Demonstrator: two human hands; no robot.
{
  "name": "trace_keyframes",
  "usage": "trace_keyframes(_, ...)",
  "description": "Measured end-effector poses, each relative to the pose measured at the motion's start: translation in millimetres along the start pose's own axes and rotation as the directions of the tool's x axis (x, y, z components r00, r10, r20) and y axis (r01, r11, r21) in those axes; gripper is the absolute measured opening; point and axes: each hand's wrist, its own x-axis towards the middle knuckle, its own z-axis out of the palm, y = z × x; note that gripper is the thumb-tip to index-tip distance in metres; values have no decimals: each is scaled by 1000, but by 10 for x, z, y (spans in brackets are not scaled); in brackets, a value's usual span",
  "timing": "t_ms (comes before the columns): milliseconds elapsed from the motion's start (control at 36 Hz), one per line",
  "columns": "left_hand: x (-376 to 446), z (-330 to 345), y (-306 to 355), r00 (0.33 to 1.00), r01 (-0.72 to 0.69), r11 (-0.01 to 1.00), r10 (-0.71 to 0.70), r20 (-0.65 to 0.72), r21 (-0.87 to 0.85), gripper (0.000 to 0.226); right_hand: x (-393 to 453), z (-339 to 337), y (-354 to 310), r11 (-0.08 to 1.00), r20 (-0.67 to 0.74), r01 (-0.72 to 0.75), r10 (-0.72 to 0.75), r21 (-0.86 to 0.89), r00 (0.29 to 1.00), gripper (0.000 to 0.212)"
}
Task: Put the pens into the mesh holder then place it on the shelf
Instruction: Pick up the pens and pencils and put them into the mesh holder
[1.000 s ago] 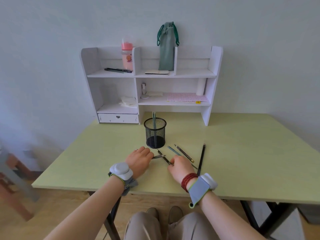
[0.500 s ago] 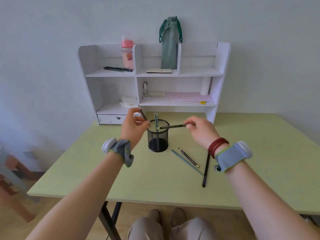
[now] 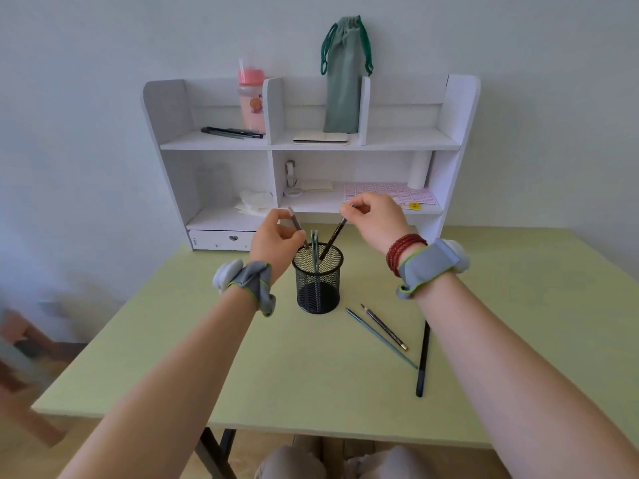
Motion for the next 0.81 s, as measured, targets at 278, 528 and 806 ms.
trace_keyframes(278, 50, 26, -89, 995, 37, 987, -51, 86, 158, 8, 82, 320, 108, 986, 130, 17, 4, -164, 991, 23)
trace_keyframes(528, 8, 65, -151, 992, 24, 928, -70, 110, 371, 26, 11, 497, 181, 960, 245, 41, 29, -276, 969, 23)
trace_keyframes(806, -36, 119, -221, 991, 66, 795, -122, 53, 603, 43, -10, 608, 293, 909, 241, 41, 66, -415, 968, 40)
